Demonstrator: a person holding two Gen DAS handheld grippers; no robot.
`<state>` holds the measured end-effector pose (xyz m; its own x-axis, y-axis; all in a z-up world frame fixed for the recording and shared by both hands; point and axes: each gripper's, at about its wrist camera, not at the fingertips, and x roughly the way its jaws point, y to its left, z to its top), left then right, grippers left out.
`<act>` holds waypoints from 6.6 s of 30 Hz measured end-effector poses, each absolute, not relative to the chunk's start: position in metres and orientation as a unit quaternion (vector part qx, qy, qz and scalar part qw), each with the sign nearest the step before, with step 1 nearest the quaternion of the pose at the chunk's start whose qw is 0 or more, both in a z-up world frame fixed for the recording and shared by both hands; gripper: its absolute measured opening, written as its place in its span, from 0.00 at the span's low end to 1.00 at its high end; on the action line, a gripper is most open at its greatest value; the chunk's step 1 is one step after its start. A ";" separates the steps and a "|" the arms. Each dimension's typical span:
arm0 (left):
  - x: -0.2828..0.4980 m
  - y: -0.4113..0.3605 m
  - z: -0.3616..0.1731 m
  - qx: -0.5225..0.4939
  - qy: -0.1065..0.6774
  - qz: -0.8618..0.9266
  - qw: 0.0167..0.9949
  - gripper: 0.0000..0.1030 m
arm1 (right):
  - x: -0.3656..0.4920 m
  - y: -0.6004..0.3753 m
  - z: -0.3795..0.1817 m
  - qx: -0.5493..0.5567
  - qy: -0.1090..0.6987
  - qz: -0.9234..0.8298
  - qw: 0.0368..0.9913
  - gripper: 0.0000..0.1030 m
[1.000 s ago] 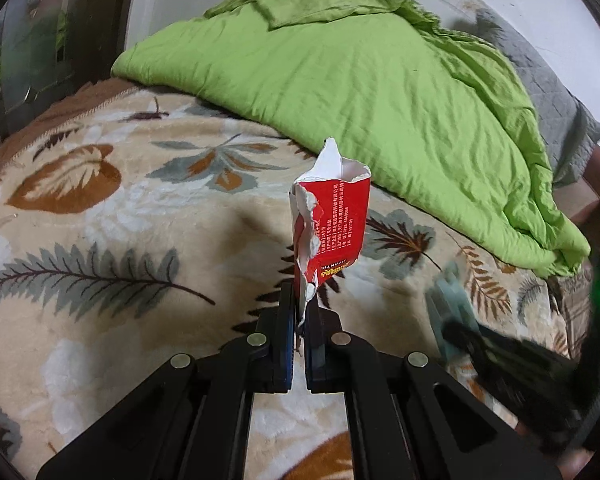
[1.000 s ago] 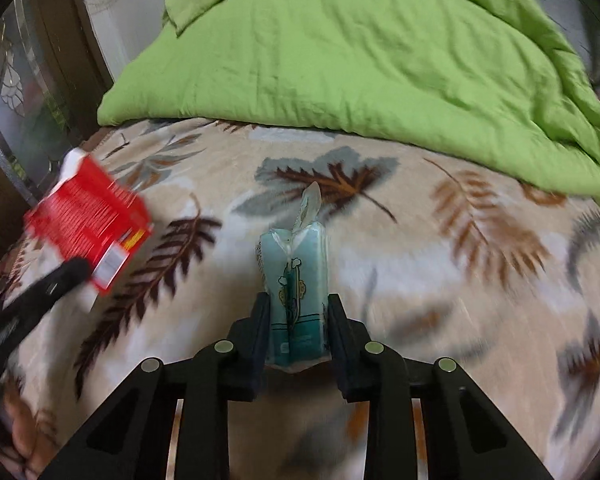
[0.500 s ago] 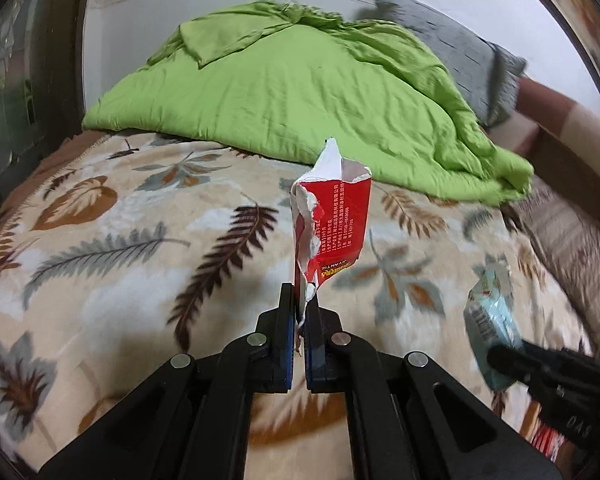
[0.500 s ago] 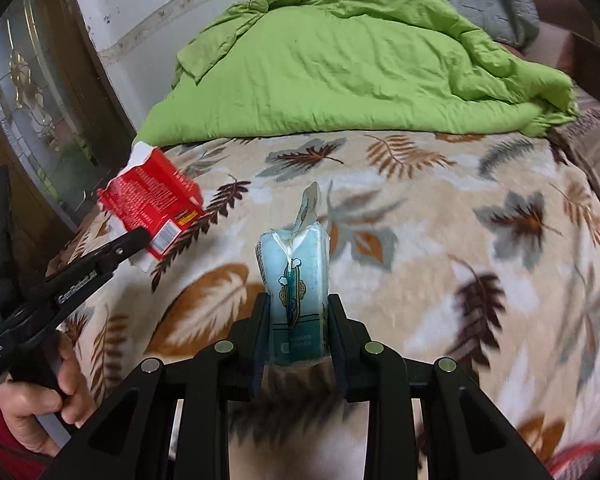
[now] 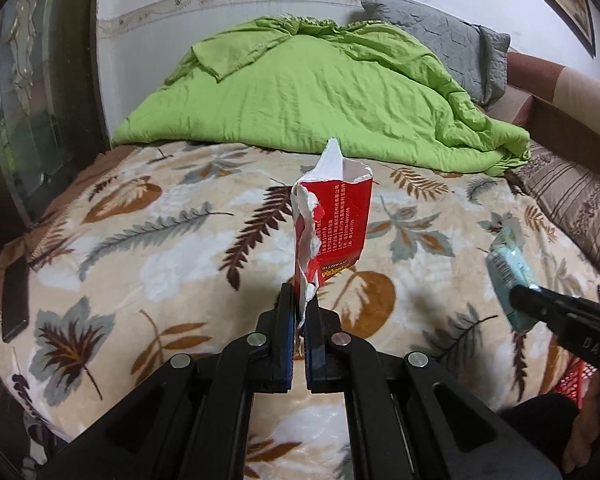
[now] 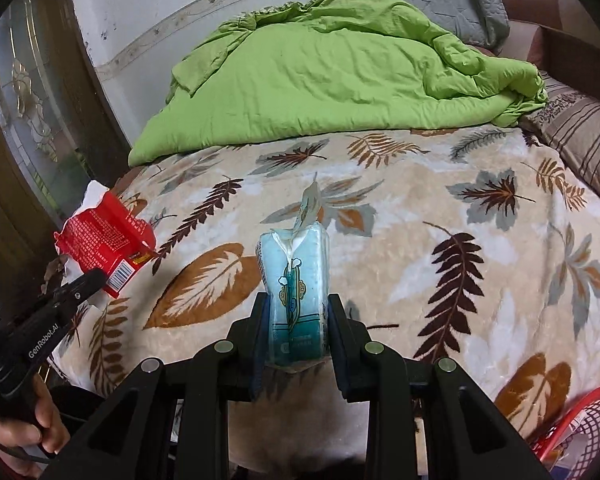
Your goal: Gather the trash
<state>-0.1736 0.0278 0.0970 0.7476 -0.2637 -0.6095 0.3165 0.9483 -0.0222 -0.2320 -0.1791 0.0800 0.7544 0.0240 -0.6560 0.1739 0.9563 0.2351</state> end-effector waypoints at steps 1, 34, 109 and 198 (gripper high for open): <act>-0.174 0.028 0.097 0.044 0.316 -0.152 0.935 0.03 | -0.233 -0.178 0.081 0.141 0.346 -0.040 0.927 0.29; -0.162 0.003 0.075 0.083 0.318 -0.165 0.930 0.03 | -0.220 -0.181 0.072 0.164 0.364 -0.020 0.917 0.29; -0.290 -0.063 0.143 0.164 0.239 -0.404 0.868 0.94 | -0.459 -0.206 0.143 0.197 0.281 -0.520 0.783 1.00; -0.288 -0.072 0.125 0.185 0.258 -0.381 0.868 0.95 | -0.467 -0.219 0.123 0.223 0.288 -0.512 0.778 1.00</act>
<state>-0.2884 -0.0723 0.1245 0.5758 -0.5663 -0.5898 0.7576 0.6408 0.1243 -0.4667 -0.2193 0.1229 0.3106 -0.6684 -0.6758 0.9247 0.3772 0.0519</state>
